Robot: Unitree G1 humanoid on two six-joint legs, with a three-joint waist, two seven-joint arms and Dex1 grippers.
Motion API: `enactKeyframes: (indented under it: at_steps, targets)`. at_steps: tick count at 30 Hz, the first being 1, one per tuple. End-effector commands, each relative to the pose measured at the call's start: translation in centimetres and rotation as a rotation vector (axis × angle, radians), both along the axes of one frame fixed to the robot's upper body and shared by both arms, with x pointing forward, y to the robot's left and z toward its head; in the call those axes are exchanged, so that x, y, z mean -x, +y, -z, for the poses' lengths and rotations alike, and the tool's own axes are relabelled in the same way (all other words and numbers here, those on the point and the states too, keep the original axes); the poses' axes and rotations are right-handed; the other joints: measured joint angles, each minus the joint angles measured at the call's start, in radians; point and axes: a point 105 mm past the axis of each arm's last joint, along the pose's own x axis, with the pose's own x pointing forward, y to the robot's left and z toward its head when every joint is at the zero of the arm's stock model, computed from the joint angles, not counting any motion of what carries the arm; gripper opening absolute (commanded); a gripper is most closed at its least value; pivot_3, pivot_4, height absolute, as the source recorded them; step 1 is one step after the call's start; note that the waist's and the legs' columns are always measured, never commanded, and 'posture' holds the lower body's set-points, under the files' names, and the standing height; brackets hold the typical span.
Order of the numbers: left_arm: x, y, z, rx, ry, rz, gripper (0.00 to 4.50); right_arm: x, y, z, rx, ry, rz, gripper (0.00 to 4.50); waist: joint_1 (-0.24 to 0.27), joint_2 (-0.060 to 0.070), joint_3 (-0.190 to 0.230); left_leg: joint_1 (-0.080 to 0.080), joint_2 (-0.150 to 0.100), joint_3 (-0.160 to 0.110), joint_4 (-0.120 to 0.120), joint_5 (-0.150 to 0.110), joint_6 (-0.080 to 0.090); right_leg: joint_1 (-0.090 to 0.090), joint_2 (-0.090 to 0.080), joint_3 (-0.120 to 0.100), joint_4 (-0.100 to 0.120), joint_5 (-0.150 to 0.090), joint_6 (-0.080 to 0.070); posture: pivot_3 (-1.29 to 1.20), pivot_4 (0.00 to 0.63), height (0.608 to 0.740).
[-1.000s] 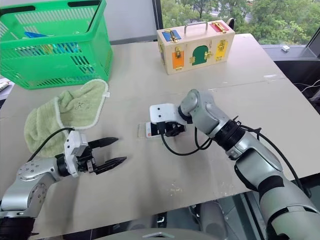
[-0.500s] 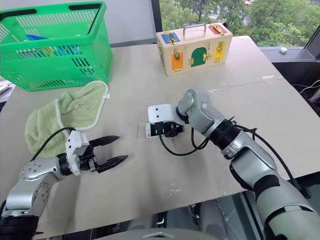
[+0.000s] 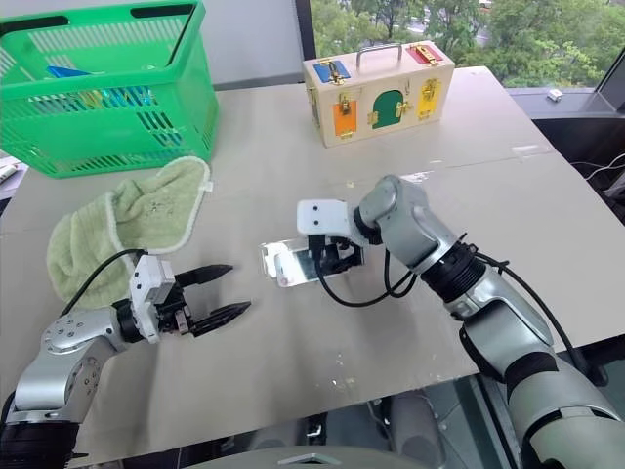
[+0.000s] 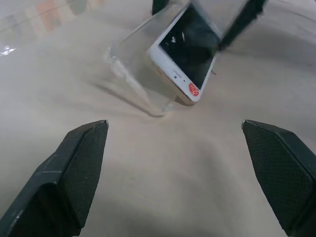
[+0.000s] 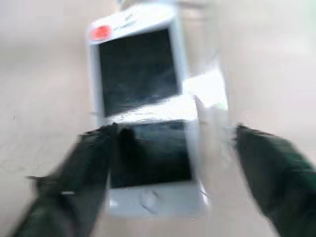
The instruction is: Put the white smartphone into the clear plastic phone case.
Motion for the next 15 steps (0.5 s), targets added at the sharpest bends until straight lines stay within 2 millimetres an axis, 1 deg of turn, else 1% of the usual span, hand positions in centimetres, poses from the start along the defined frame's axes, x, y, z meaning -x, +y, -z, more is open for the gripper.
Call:
enactKeyframes:
  at_steps: [1,5,6,8,10,11,13,14,15]
  targets:
    - [-0.1,-0.2,-0.7,0.002,-0.026,0.014,4.5,0.0,-0.1,-2.5,-0.082,-0.034,0.033,2.15,0.0,0.0,0.0,0.0,0.0,0.0,0.0,0.0,0.0,0.0,0.0,0.0,0.0,0.0,0.0,0.0,0.15,0.74]
    - [-0.2,-0.4,-0.7,-0.001,-0.021,0.028,4.5,0.1,-0.4,-2.9,-0.145,-0.001,0.079,0.33,0.0,0.0,0.0,0.0,0.0,0.0,0.0,0.0,0.0,0.0,0.0,0.0,0.0,0.0,0.0,0.0,0.15,0.74]
    - [-0.3,-0.4,-0.7,-0.002,-0.021,0.03,4.5,0.1,-0.3,-3.0,-0.155,0.0,0.081,0.04,0.0,0.0,0.0,0.0,0.0,0.0,0.0,0.0,0.0,0.0,0.0,0.0,0.0,0.0,0.0,0.0,0.15,0.74]
    - [-0.4,-0.4,-0.8,-0.005,-0.023,0.034,4.5,0.3,0.5,-3.2,-0.218,0.005,0.088,0.04,0.0,0.0,0.0,0.0,0.0,0.0,0.0,0.0,0.0,0.0,0.0,0.0,0.0,0.0,0.0,0.0,0.15,0.74]
    - [-0.5,-0.4,-1.0,-0.007,-0.026,0.039,4.5,1.0,1.1,-2.8,-0.254,0.02,0.064,0.04,0.0,0.0,0.0,0.0,0.0,0.0,0.0,0.0,0.0,0.0,0.0,0.0,0.0,0.0,0.0,0.0,0.15,0.74]
    - [-0.6,-0.4,-1.1,-0.007,-0.026,0.04,4.5,1.7,1.3,-2.5,-0.268,0.047,0.029,0.04,0.0,0.0,0.0,0.0,0.0,0.0,0.0,0.0,0.0,0.0,0.0,0.0,0.0,0.0,0.0,0.0,0.15,0.74]
    - [-0.6,-0.3,-1.1,-0.011,-0.023,0.041,4.5,4.2,0.9,-1.2,-0.25,0.138,-0.076,0.04,0.002,0.0,0.0,-0.001,0.0,0.0,0.0,0.0,0.0,0.0,0.0,0.0,0.0,0.0,0.0,0.0,0.15,0.74]
    - [-0.5,-0.2,-1.2,-0.013,-0.021,0.041,4.5,5.0,0.7,-0.8,-0.251,0.183,-0.099,0.04,0.002,0.0,0.0,-0.001,0.0,0.0,0.0,0.0,0.0,0.0,0.0,0.0,0.0,0.0,0.0,0.0,0.15,0.74]
    - [-0.5,-0.2,-1.1,-0.014,-0.02,0.041,4.5,5.4,0.6,-0.5,-0.253,0.217,-0.104,0.04,0.003,0.0,0.0,-0.001,0.0,0.0,0.0,0.0,0.0,0.0,0.0,0.0,-0.001,0.0,0.0,0.0,0.15,0.74]
